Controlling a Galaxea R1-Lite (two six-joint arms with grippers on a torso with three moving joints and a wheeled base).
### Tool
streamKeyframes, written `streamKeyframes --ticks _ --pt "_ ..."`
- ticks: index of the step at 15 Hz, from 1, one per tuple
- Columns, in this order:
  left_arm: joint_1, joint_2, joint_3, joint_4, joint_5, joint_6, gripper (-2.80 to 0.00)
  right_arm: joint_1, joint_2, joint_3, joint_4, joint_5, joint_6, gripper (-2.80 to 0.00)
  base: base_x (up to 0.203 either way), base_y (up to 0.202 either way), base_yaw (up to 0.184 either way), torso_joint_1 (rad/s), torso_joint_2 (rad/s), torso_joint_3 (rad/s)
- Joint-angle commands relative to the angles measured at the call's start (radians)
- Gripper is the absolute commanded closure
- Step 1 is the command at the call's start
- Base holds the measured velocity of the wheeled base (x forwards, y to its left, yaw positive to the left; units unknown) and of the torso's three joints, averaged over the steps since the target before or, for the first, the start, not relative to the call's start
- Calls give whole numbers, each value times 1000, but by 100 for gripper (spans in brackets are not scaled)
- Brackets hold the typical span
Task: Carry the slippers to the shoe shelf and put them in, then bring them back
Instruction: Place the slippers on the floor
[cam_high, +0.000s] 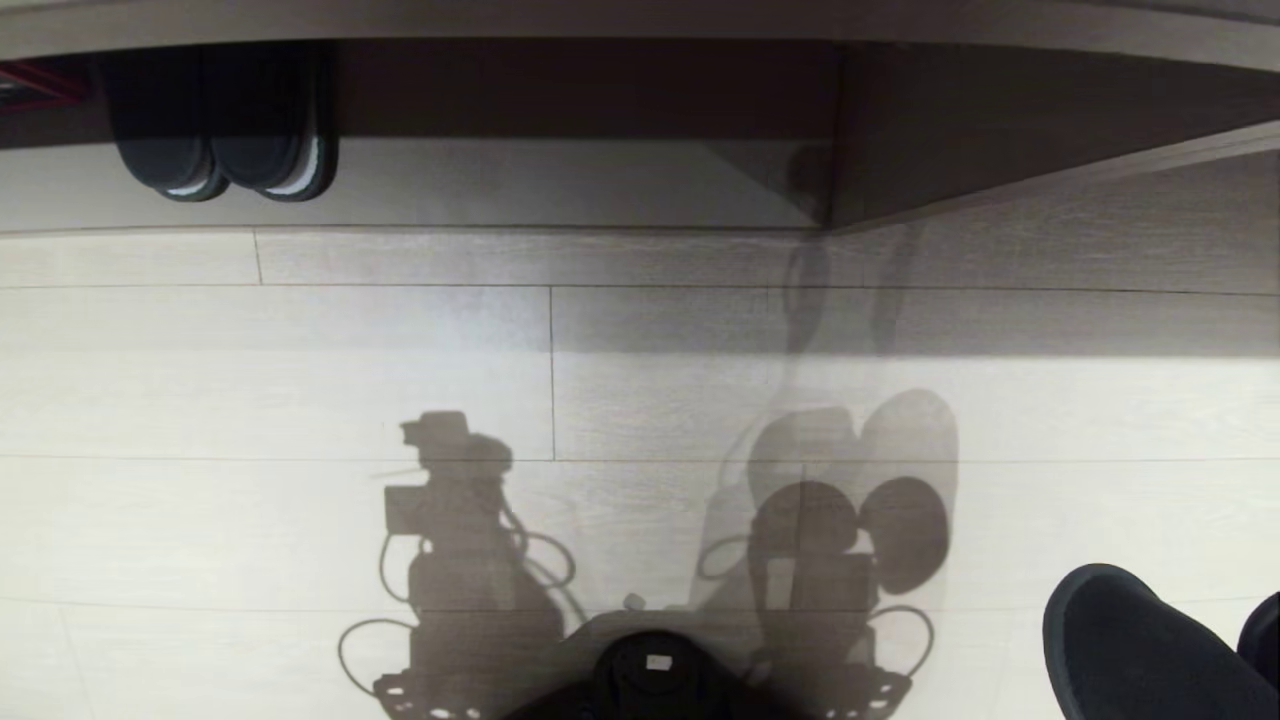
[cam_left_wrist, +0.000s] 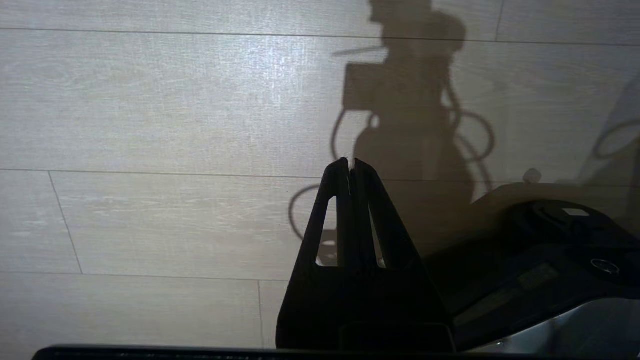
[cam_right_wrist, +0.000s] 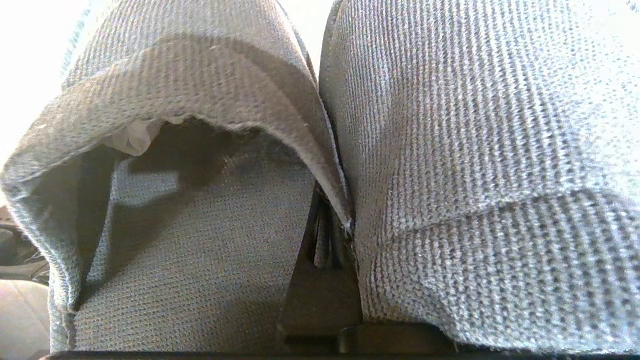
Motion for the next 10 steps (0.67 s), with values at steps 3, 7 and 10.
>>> streamKeyframes --ticks 3,7,10 --pt "0 0 0 -1 0 -1 0 0 -39 40 0 1 0 0 0 -195 7 1 3 2" --pt "0 0 0 -1 0 -1 0 0 -39 40 0 1 0 0 0 -198 2 5 2 3" --pt "0 0 0 -1 0 -1 0 0 -39 40 0 1 0 0 0 -196 2 1 3 1"
